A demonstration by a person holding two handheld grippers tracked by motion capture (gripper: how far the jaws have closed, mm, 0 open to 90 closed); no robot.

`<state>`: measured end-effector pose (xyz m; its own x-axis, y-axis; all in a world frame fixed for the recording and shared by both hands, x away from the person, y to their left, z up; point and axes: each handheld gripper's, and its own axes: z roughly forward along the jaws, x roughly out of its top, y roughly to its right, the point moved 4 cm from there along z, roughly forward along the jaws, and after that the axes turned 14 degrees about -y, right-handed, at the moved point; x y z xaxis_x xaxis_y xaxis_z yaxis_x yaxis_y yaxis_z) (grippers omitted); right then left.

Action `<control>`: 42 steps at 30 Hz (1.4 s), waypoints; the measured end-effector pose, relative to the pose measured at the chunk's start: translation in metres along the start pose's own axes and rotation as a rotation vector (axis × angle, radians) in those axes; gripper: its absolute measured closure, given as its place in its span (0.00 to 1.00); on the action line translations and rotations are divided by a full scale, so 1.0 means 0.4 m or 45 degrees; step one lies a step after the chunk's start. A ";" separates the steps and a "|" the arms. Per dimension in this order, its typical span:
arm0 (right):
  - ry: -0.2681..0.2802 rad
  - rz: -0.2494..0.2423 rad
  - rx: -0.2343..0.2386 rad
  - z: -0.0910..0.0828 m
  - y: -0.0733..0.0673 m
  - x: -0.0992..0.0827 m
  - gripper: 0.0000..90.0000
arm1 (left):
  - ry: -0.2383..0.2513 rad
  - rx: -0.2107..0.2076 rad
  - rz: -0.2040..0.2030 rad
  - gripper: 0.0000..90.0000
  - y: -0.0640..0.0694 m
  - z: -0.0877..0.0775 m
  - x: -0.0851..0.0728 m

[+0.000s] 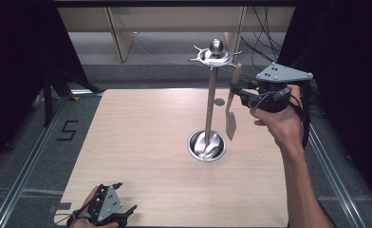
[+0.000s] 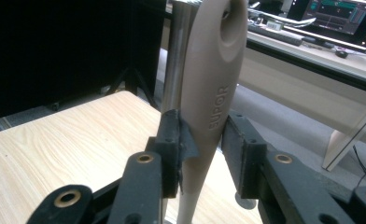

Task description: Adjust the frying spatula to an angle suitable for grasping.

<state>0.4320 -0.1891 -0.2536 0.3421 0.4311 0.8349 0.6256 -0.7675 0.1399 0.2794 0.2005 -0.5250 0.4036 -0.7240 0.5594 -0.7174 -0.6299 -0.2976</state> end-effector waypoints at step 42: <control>0.068 0.009 0.037 0.021 0.001 0.010 0.76 | -0.005 -0.033 -0.001 0.17 0.005 -0.001 -0.001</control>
<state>0.4396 -0.1839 -0.2548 0.3092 0.3996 0.8630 0.6437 -0.7559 0.1194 0.2777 0.1997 -0.5252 0.4064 -0.7247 0.5564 -0.7314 -0.6230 -0.2772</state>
